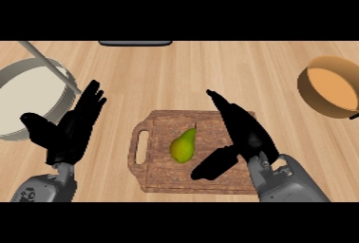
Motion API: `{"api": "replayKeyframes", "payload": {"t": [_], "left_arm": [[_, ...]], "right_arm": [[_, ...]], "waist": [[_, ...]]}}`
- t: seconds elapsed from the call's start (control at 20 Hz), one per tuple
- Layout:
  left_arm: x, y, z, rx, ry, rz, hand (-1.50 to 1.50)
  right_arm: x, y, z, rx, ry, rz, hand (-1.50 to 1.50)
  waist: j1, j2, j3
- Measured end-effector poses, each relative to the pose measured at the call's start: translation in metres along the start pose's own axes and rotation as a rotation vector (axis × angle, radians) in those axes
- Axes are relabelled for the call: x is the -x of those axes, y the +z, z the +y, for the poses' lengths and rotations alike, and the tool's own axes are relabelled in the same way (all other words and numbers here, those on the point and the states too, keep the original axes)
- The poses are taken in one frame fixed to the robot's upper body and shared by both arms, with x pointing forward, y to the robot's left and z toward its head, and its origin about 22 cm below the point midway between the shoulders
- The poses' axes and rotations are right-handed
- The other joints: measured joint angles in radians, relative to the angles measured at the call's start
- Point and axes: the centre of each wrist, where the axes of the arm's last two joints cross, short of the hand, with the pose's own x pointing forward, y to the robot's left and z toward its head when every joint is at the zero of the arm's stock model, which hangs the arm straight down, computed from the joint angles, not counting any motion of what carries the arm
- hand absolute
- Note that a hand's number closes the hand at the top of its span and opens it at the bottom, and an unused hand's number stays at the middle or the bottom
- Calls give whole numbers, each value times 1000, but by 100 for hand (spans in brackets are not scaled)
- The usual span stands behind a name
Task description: Pick the pear from the cutting board and place it in the pot
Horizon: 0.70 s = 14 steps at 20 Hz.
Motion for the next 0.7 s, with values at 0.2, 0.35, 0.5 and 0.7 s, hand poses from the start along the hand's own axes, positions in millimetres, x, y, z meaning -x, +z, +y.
{"api": "replayKeyframes", "payload": {"t": [0.2, 0.35, 0.5, 0.7], "left_arm": [[1, 4, -1, -2, -4, 2, 0], [-1, 3, -4, -3, 0, 0, 0], [-4, 2, -3, 2, -4, 3, 0], [-2, 1, -7, 1, -6, -2, 0]], "right_arm": [[-7, -8, 6, 4, -15, 9, -150], [-9, -15, 16, 3, -12, 33, -150], [-14, -24, 27, -6, 1, 65, -150], [-7, -40, 29, -8, 15, 121, -150]], "waist": [[2, 0, 0], [2, 0, 0], [2, 0, 0], [2, 1, 0]]}}
